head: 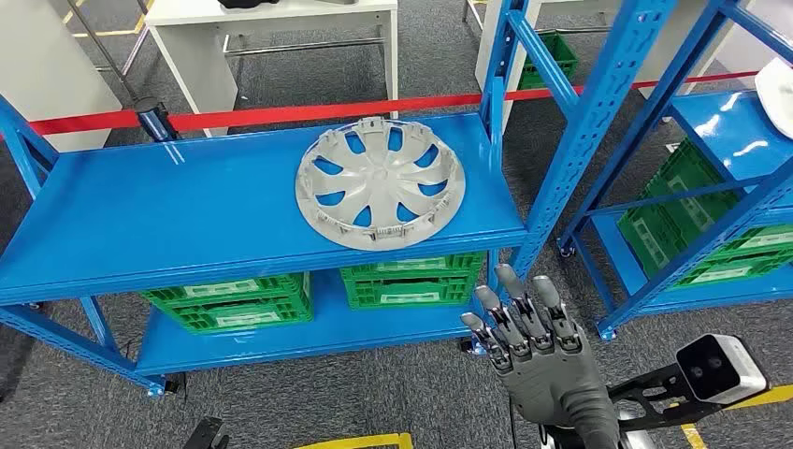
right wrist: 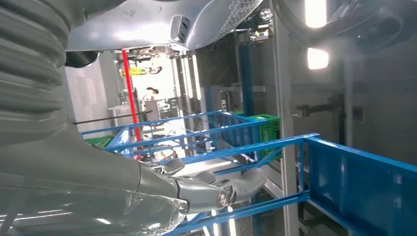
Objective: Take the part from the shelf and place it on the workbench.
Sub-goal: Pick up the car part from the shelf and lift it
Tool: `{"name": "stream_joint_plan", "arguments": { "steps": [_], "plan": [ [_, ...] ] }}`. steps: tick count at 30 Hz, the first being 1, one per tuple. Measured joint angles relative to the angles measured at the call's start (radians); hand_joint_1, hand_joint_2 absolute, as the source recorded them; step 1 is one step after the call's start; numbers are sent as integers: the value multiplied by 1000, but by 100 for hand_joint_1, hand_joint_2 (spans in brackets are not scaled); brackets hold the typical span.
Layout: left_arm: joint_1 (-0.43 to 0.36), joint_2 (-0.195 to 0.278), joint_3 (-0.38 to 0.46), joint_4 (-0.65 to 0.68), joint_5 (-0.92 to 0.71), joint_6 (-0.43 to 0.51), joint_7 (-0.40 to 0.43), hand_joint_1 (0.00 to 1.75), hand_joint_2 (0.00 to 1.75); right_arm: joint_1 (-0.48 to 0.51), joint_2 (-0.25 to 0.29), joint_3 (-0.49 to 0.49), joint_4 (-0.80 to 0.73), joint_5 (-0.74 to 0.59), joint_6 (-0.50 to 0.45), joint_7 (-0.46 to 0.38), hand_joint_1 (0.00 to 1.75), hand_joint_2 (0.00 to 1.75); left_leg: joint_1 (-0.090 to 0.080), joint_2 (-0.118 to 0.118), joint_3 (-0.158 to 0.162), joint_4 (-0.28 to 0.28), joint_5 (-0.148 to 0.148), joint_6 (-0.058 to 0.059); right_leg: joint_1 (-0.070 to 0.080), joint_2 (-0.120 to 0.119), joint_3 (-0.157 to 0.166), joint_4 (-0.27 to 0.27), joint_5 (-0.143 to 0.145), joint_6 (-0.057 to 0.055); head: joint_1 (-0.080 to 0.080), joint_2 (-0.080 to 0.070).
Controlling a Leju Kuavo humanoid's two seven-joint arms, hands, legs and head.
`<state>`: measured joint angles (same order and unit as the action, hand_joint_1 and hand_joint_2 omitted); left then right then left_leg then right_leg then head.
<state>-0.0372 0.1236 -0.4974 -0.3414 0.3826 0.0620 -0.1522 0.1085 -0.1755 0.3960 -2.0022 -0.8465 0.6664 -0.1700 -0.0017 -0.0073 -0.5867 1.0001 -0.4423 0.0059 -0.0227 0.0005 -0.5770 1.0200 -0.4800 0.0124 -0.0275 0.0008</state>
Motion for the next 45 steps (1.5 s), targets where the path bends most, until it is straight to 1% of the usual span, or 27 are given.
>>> {"name": "stream_joint_plan", "arguments": {
  "steps": [2,4,6,8,9,10,11,13,14,15,19,21,23,24,25,26,28,30,32,35,38,39,40,41,42,43,45],
  "plan": [
    [0,0,0,0,0,0,0,0,0,0,-1,0,0,0,0,0,0,175,3,1,1,0,0,-3,1,1,1,0,1,-6,0,0],
    [0,0,0,0,0,0,0,0,0,0,-2,0,0,0,1,-1,0,175,9,1,-7,17,-13,-13,-2,2,4,-3,3,-15,0,0],
    [-1,0,0,0,-1,-1,0,0,0,-1,-3,0,0,-2,3,-2,0,175,14,4,-50,107,-61,-25,-5,2,8,-5,-1,-23,-1,0],
    [1,0,0,0,0,-1,0,0,0,0,-3,0,4,-3,6,-5,0,175,17,6,-121,250,-115,-31,-4,2,11,-4,-6,-32,-2,0],
    [2,0,0,0,0,-1,0,0,0,0,-3,0,6,-2,8,-7,0,175,18,6,-146,294,-122,-32,-3,2,13,-4,-8,-35,-2,0],
    [3,0,-1,0,0,-1,-1,0,0,1,-4,0,8,-2,9,-9,0,175,18,6,-154,301,-112,-31,-2,2,17,-4,-8,-35,-2,0],
    [4,0,-1,0,0,0,-1,0,0,0,-4,0,9,-2,10,-11,0,175,18,6,-141,266,-84,-27,0,3,22,-4,-10,-34,-2,0],
    [3,2,-1,0,0,0,-2,0,0,-1,-4,0,10,0,11,-14,0,175,13,5,-79,127,-13,-11,3,6,30,-5,-15,-33,-1,0],
    [3,3,-1,0,0,0,-2,0,0,-1,-4,0,10,1,12,-15,0,175,8,6,-51,67,8,-2,5,7,31,-5,-18,-30,-1,0],
    [2,4,-1,0,0,0,-2,0,0,-1,-4,0,10,2,12,-16,0,175,5,6,-32,30,16,4,6,8,31,-6,-19,-27,-1,0],
    [1,5,-1,0,0,-2,-2,0,0,-1,-4,1,10,6,12,-16,0,175,4,7,-9,-10,16,16,6,7,26,-4,-26,-10,0,0],
    [-1,3,-1,0,0,-5,-3,0,0,-3,-5,1,10,7,10,-16,0,175,7,7,6,-30,20,23,7,5,-9,68,-58,-12,2,0],
    [-2,0,-1,0,0,-7,-3,0,0,-3,-6,1,11,8,5,-16,0,175,4,6,9,-32,15,29,7,4,-82,201,-103,-16,3,0],
    [-2,-1,-1,0,0,-7,-3,0,0,-2,-6,1,11,9,2,-16,0,175,3,5,10,-32,11,30,7,4,-115,253,-114,-13,3,0],
    [-1,-2,-1,1,0,-6,-3,0,0,-1,-7,0,12,9,0,-16,0,175,2,5,14,-31,8,30,6,4,-129,270,-110,-7,3,0],
    [-1,-3,-1,1,0,-6,-4,0,0,-1,-7,0,12,9,-1,-16,0,175,2,4,18,-29,4,29,6,4,-123,247,-90,3,3,0],
    [-1,-4,-1,1,0,-6,-4,0,0,-1,-8,0,13,10,-2,-16,0,175,3,2,27,-20,-5,21,3,2,-65,112,-26,19,3,0],
    [-1,-6,-1,1,0,-6,-6,0,0,-2,-8,1,13,10,-2,-16,0,175,-1,0,27,-7,-16,10,2,1,-20,13,13,14,4,0],
    [-1,-6,-1,2,0,-5,-6,0,0,-1,-8,1,13,10,-2,-17,0,175,-3,0,25,-2,-21,3,7,2,-14,1,16,-3,4,0],
    [-2,-6,-2,2,-2,-5,-8,0,0,-3,-8,1,13,10,-2,-17,0,175,3,2,11,27,-43,-11,0,4,-8,-2,14,-19,2,0],
    [-2,-5,-3,3,-3,-5,-8,0,0,-5,-7,1,13,10,-2,-17,0,175,10,5,-75,194,-117,-27,-1,4,-2,-2,10,-29,-1,0],
    [-2,-6,-4,3,-3,-5,-9,0,0,-5,-6,1,13,10,-2,-17,0,175,12,5,-109,251,-131,-29,0,5,-2,-2,6,-31,-1,0],
    [-1,-6,-4,3,-3,-5,-8,0,0,-4,-6,1,13,10,-2,-17,0,175,13,5,-130,280,-128,-30,1,6,0,-2,2,-33,-1,0],
    [0,-7,-4,3,-2,-6,-8,0,0,-3,-6,1,13,11,-2,-17,0,175,14,6,-131,270,-106,-28,2,8,4,-3,-3,-35,-1,0],
    [0,-7,-5,3,-2,-6,-8,0,0,-3,-6,1,13,11,-2,-17,0,175,13,6,-114,225,-71,-24,3,10,10,-3,-8,-36,-1,0],
    [0,-6,-5,3,-1,-6,-8,0,0,-2,-6,2,13,11,-1,-17,0,175,12,6,-81,156,-34,-17,3,10,17,-3,-10,-36,-1,0],
    [-1,-4,-5,3,0,-6,-8,0,0,-2,-6,2,13,11,-1,-17,0,175,6,7,-24,43,2,-3,8,10,25,-4,-13,-31,0,0]
  ]
}}
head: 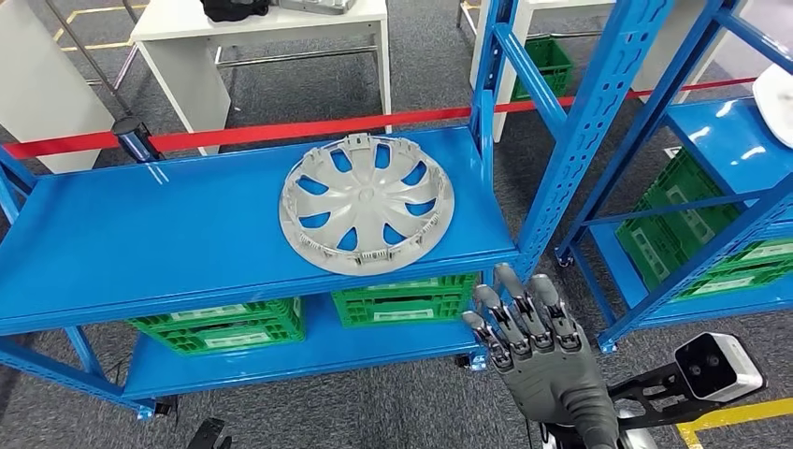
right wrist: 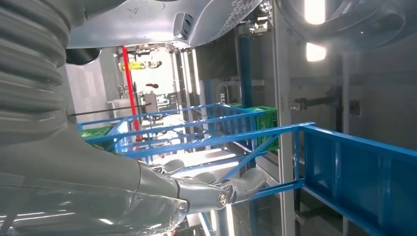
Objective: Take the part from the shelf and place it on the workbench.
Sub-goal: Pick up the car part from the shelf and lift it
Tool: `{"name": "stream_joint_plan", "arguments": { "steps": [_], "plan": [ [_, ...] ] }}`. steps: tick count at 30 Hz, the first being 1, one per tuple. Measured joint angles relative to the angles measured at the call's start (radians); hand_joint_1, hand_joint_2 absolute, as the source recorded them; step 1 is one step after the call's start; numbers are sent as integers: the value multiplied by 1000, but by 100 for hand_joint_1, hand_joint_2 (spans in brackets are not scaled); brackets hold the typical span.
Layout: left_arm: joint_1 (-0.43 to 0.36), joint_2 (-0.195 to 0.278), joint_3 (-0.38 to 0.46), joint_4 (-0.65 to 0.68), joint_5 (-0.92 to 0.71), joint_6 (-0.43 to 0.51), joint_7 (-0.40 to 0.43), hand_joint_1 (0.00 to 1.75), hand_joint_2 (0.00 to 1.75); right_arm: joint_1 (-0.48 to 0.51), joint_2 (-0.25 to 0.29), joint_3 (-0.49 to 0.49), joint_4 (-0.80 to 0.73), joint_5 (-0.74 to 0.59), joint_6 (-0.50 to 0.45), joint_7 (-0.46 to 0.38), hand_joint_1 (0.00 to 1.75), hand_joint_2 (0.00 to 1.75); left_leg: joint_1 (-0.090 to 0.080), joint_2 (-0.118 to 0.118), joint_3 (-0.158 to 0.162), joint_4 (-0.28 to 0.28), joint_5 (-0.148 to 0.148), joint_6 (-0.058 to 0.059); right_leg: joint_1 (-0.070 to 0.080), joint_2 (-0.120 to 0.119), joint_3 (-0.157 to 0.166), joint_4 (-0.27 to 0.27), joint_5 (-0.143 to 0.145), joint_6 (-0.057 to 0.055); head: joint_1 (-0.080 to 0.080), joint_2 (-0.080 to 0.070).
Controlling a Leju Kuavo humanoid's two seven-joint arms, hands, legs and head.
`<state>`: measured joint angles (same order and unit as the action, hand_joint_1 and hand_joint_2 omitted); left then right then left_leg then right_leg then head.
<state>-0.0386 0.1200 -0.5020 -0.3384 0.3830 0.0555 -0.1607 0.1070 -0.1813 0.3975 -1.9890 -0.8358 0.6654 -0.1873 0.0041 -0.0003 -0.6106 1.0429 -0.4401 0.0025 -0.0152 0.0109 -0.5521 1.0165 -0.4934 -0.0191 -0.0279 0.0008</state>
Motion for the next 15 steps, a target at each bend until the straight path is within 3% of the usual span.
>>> {"name": "stream_joint_plan", "arguments": {
  "steps": [5,6,8,10,11,12,14,15],
  "plan": [
    [-1,3,0,0,0,-1,0,0,0,2,-1,0,-1,0,2,0,0,175,-5,0,34,-56,-1,18,-2,-2,-7,13,-12,20,2,0],
    [-1,3,0,0,0,-1,0,0,0,1,-1,-1,-1,0,3,0,0,175,-3,1,43,-67,3,22,-1,-3,-24,47,-28,19,3,0],
    [-2,2,0,0,0,-1,0,0,0,3,-3,-1,-1,0,3,0,0,175,-1,0,48,-73,4,28,-2,-4,-94,173,-74,14,4,0],
    [-2,0,0,0,0,-1,0,0,0,7,-5,-2,0,0,3,0,0,175,-2,-1,50,-73,0,30,-3,-4,-160,277,-97,19,4,0],
    [-1,-1,0,0,0,-1,0,0,0,7,-6,-2,1,0,3,0,0,175,-2,-2,52,-72,-3,29,-5,-4,-170,280,-86,28,4,0],
    [-1,-2,0,0,0,-2,0,0,0,7,-7,-2,1,1,3,1,0,175,-1,-3,55,-70,-6,26,-7,-5,-157,240,-60,38,4,0],
    [-1,-4,0,0,0,-2,0,0,0,7,-8,-2,2,5,1,4,0,175,-1,-6,59,-60,-18,17,-10,-8,-98,102,4,54,5,0],
    [-2,-4,0,0,1,-2,0,0,0,7,-9,-2,2,10,-3,9,0,175,-3,-6,59,-53,-26,11,-11,-9,-73,48,25,53,4,0]
  ]
}}
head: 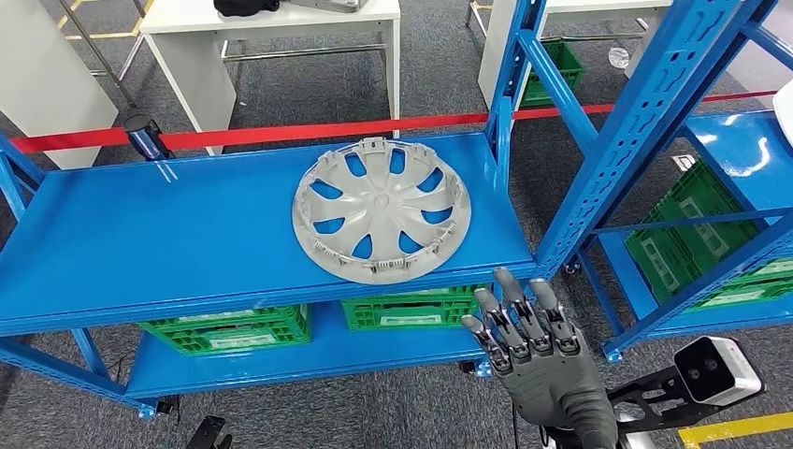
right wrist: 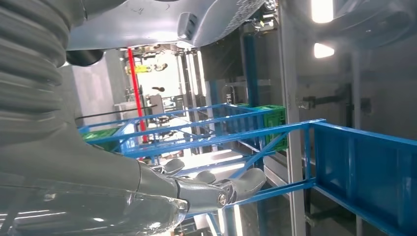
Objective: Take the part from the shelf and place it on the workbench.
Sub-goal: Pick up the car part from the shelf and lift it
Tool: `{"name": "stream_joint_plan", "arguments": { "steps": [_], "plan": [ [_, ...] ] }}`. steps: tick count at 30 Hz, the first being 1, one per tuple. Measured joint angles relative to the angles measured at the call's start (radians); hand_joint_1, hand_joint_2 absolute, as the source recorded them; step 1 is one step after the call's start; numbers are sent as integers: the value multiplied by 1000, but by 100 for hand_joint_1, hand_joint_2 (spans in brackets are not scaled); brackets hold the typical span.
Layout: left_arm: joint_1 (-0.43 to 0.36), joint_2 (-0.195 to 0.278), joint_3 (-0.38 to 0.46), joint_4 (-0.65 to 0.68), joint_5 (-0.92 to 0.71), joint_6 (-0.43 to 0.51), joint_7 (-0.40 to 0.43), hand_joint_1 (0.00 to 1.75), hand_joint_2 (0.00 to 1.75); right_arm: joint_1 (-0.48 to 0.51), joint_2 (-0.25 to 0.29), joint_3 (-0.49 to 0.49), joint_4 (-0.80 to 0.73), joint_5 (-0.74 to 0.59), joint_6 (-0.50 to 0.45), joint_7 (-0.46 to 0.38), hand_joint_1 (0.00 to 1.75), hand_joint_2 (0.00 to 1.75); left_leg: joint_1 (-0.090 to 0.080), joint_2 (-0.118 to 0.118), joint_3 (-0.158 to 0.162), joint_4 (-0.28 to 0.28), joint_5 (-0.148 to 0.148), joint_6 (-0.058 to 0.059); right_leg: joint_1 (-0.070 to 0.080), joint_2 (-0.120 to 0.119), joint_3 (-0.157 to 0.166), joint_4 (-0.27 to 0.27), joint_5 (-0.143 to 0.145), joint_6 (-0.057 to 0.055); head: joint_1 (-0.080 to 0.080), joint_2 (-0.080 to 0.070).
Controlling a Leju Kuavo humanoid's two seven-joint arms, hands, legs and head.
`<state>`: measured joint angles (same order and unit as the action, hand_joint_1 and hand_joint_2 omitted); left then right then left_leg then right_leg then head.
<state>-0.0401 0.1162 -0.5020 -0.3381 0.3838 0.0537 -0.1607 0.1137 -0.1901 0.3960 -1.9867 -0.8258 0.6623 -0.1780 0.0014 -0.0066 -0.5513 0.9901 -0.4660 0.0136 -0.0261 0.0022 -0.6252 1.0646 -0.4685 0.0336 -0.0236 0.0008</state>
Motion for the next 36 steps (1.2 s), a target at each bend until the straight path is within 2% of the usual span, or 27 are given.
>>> {"name": "stream_joint_plan", "arguments": {
  "steps": [1,3,5,6,7,9,10,11,12,14,15,16,17,20,22,24,25,26,27,29,30,31,32,35,36],
  "plan": [
    [0,0,0,0,1,0,0,0,0,-1,0,0,1,7,-6,7,0,175,-2,0,-1,6,-6,-5,1,0,14,-30,10,-7,0,0],
    [0,0,0,1,3,2,-1,0,0,-6,-1,1,6,25,-23,24,0,175,0,1,-2,10,-13,-13,5,2,19,-37,11,-25,-1,0],
    [-1,0,0,3,3,3,-5,0,0,-23,-2,2,13,57,-51,44,0,175,5,2,-8,25,-25,-22,3,4,21,-38,11,-36,-2,0],
    [-1,0,0,3,4,3,-8,0,0,-37,-2,3,18,85,-71,55,0,175,7,3,-22,55,-43,-27,1,5,23,-39,11,-41,-2,0],
    [-2,-1,0,4,4,2,-11,0,0,-54,-1,4,25,125,-96,67,0,175,8,4,-47,106,-69,-32,0,5,24,-39,10,-44,-3,0],
    [-2,-2,0,6,4,-1,-14,0,0,-93,0,9,46,234,-154,94,0,175,10,4,-117,238,-121,-40,2,6,25,-39,9,-48,-4,0],
    [-3,-3,0,7,4,-5,-15,0,0,-115,0,14,60,297,-182,108,0,175,11,5,-146,285,-131,-41,3,6,25,-39,8,-48,-4,0],
    [-3,-5,0,7,3,-8,-14,0,0,-139,0,20,76,359,-208,120,0,175,11,5,-159,297,-122,-40,4,7,26,-39,8,-48,-4,0],
    [-5,-6,-1,7,2,-12,-13,0,0,-163,-1,29,93,411,-229,129,0,175,11,5,-152,269,-95,-36,5,8,27,-39,8,-48,-4,0],
    [-11,-8,-3,7,-2,-17,-9,0,0,-210,-1,45,121,485,-256,139,0,175,7,4,-95,135,-22,-22,8,10,30,-39,8,-48,-4,0],
    [-14,-8,-5,7,-3,-19,-6,0,0,-231,-2,54,133,506,-264,140,0,175,3,5,-68,74,2,-14,10,10,31,-40,7,-47,-3,0],
    [-18,-8,-7,7,-4,-20,-3,0,0,-251,-3,64,145,542,-274,141,0,175,-1,6,-50,36,13,-8,11,10,31,-40,7,-45,-3,0],
    [-21,-8,-9,7,-5,-21,2,0,0,-271,-6,76,159,585,-287,142,0,175,-5,7,-44,21,13,-4,11,10,30,-42,7,-42,-3,0],
    [-29,-12,-18,7,-12,-23,19,0,0,-330,-20,121,199,729,-332,143,0,175,-5,8,-32,1,23,7,10,8,27,-39,5,-30,-2,0],
    [-35,-16,-23,6,-17,-24,27,0,0,-364,-28,147,221,781,-350,146,0,175,0,9,-20,-15,34,16,10,5,-3,23,-26,-31,-1,0],
    [-40,-20,-26,6,-19,-24,31,0,0,-382,-34,167,242,801,-357,149,0,175,-1,8,-19,-16,35,20,9,5,-68,153,-76,-34,0,0],
    [-41,-22,-27,6,-19,-24,32,0,0,-384,-37,174,250,805,-358,150,0,175,-1,7,-19,-16,34,20,9,5,-96,208,-90,-31,0,0],
    [-41,-24,-29,6,-20,-24,33,0,0,-387,-39,180,258,810,-359,151,0,175,-1,5,-19,-15,34,20,7,5,-110,230,-91,-25,0,0],
    [-42,-25,-32,6,-20,-24,35,0,0,-391,-42,186,264,818,-360,152,0,175,-1,4,-19,-13,32,19,5,4,-105,211,-75,-16,0,0],
    [-43,-30,-37,6,-22,-23,39,0,0,-411,-48,203,276,843,-364,157,0,175,0,2,-20,-6,26,13,1,1,-47,80,-20,1,0,0],
    [-45,-33,-40,6,-24,-22,43,0,0,-426,-51,216,285,860,-365,162,0,175,-2,2,-22,0,21,7,1,0,-18,18,2,2,0,0],
    [-47,-35,-43,6,-26,-21,47,0,0,-442,-54,231,295,877,-367,168,0,175,-4,3,-24,6,17,2,2,-1,2,-23,16,-2,-1,0],
    [-50,-38,-45,6,-27,-20,51,0,0,-457,-56,248,307,892,-367,174,0,175,-6,3,-27,10,14,-2,3,-1,12,-42,21,-9,-1,0],
    [-59,-45,-53,5,-31,-20,60,0,0,-498,-61,304,352,927,-373,187,0,175,-3,5,-31,18,7,-12,2,2,13,-43,23,-27,-2,0],
    [-62,-47,-56,4,-32,-20,62,0,0,-513,-61,323,367,940,-381,187,0,175,-1,5,-41,37,-6,-18,0,3,15,-43,24,-31,-3,0]
  ]
}}
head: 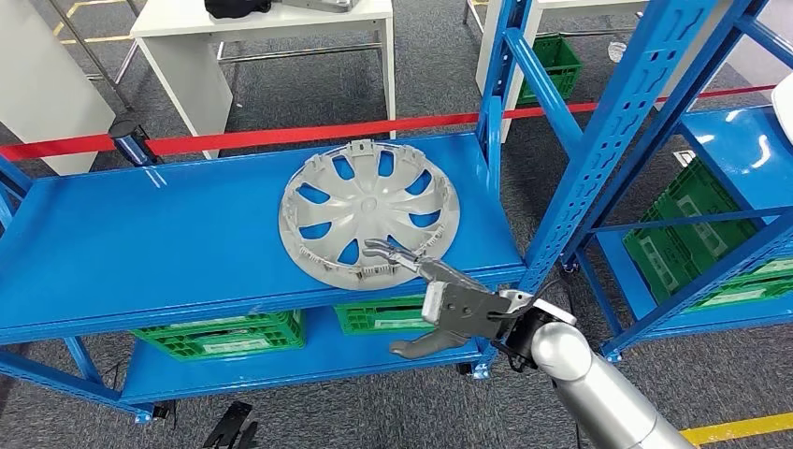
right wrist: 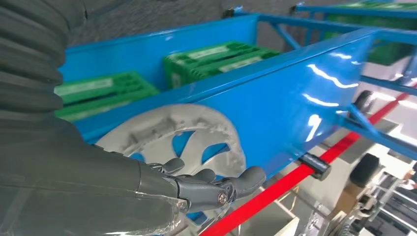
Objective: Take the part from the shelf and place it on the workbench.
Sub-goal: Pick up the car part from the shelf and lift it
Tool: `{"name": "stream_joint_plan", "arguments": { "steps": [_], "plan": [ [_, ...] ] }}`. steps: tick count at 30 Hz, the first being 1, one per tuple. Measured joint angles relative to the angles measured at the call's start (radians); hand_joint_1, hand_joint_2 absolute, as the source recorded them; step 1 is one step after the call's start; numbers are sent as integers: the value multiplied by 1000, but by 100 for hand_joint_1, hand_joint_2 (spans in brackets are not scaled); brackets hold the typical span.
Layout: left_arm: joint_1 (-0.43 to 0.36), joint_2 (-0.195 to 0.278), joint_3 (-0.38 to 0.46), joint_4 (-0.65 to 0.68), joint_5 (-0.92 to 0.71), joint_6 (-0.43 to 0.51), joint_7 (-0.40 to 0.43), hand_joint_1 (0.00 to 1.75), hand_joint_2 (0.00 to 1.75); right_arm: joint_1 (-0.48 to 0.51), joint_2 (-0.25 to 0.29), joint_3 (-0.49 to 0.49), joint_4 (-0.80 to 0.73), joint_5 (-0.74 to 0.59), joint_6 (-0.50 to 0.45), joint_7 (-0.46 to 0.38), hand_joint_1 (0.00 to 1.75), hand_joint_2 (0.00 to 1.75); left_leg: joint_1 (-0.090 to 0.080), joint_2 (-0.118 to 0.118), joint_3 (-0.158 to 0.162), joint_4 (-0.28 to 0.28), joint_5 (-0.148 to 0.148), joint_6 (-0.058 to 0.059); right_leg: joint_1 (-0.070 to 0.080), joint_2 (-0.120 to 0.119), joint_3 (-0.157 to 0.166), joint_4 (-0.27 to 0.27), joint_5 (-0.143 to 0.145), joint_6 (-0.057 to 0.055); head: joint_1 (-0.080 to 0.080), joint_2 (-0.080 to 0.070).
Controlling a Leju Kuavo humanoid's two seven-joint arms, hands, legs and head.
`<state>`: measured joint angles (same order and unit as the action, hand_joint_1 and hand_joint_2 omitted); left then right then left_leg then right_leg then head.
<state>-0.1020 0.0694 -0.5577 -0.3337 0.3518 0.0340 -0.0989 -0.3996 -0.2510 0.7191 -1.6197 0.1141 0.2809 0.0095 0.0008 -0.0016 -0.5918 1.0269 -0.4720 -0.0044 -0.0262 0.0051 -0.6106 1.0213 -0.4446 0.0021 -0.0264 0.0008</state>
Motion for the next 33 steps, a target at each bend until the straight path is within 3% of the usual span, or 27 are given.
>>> {"name": "stream_joint_plan", "arguments": {
  "steps": [1,3,5,6,7,8,10,11,15,17,19,20,21,23,25,26,30,31,33],
  "plan": [
    [-2,-1,-2,-1,-1,0,1,0,0,-15,1,17,13,15,-13,-1,0,175,3,0,-19,38,-21,-6,-3,0,1,-1,0,-4,-1,0],
    [-3,-3,-7,-2,0,0,1,0,0,-42,2,51,40,56,-49,-3,0,175,8,0,-83,167,-79,-17,-2,1,2,-1,0,-8,-3,0],
    [0,-3,-12,-2,3,-1,1,0,0,-59,5,82,67,101,-81,-2,0,175,11,0,-137,263,-102,-21,-1,1,2,0,-1,-9,-3,0],
    [1,-3,-13,-2,5,-1,1,0,0,-66,6,97,79,123,-94,-1,0,175,12,0,-140,258,-86,-20,-1,1,2,0,-2,-9,-3,0],
    [2,-3,-15,-2,8,-1,1,0,0,-74,9,109,90,145,-106,0,0,175,13,0,-123,214,-55,-19,-1,2,2,0,-2,-9,-3,0],
    [2,-2,-16,-2,10,-1,1,0,0,-84,11,120,100,168,-119,0,0,175,13,0,-91,143,-17,-16,-1,3,3,0,-2,-9,-3,0],
    [0,-1,-18,-2,14,-2,1,0,0,-106,17,142,126,215,-149,0,0,175,9,0,-31,20,28,-9,3,5,2,0,-2,-5,-2,0],
    [0,-1,-20,-2,16,-3,1,0,0,-117,20,152,141,243,-166,0,0,175,6,-1,-16,-10,33,-6,4,5,1,-1,-2,-2,-2,0],
    [0,-1,-29,-3,30,-4,0,0,0,-143,26,188,201,393,-248,-6,0,175,3,-2,-6,-29,40,19,2,3,-7,7,-7,17,-1,0],
    [0,-1,-35,-5,34,-4,0,0,0,-158,29,205,234,455,-290,-10,0,175,5,-1,-1,-39,46,31,2,1,-50,91,-47,11,1,0],
    [-1,-1,-40,-5,37,-4,0,0,0,-167,33,224,272,500,-323,-14,0,175,1,-1,-1,-39,46,35,3,1,-116,228,-97,3,2,0],
    [0,-2,-42,-5,38,-4,0,0,0,-167,36,232,288,516,-333,-14,0,175,-1,-2,-2,-39,46,36,4,1,-138,272,-108,4,2,0],
    [0,-2,-43,-6,41,-4,0,0,0,-168,38,240,305,529,-342,-14,0,175,-3,-4,-1,-38,45,37,4,1,-142,279,-103,8,2,0],
    [0,-4,-45,-6,45,-4,0,0,0,-174,46,254,334,553,-358,-14,0,175,-5,-6,0,-37,45,36,5,0,-93,173,-57,17,2,0],
    [-1,-6,-50,-7,47,-4,0,0,0,-188,57,266,359,572,-372,-14,0,175,-10,-6,-3,-32,41,31,9,-1,-27,39,-12,14,1,0],
    [-1,-7,-52,-8,48,-3,1,0,0,-194,62,272,370,578,-377,-14,0,175,-13,-6,-5,-30,40,28,11,-2,-10,4,-2,9,1,0],
    [-2,-8,-59,-10,49,-1,2,0,0,-204,83,295,413,594,-385,-14,0,175,-9,-5,-14,-15,26,10,10,-1,0,-11,5,-8,0,0],
    [-2,-9,-60,-11,49,0,2,0,0,-208,88,300,421,596,-385,-15,0,175,-6,-4,-26,11,10,3,7,0,2,-12,6,-11,-1,0],
    [-2,-8,-61,-12,49,1,2,0,0,-216,99,314,442,601,-385,-16,0,175,1,-3,-80,125,-47,-12,4,1,4,-13,6,-17,-4,0]
  ]
}}
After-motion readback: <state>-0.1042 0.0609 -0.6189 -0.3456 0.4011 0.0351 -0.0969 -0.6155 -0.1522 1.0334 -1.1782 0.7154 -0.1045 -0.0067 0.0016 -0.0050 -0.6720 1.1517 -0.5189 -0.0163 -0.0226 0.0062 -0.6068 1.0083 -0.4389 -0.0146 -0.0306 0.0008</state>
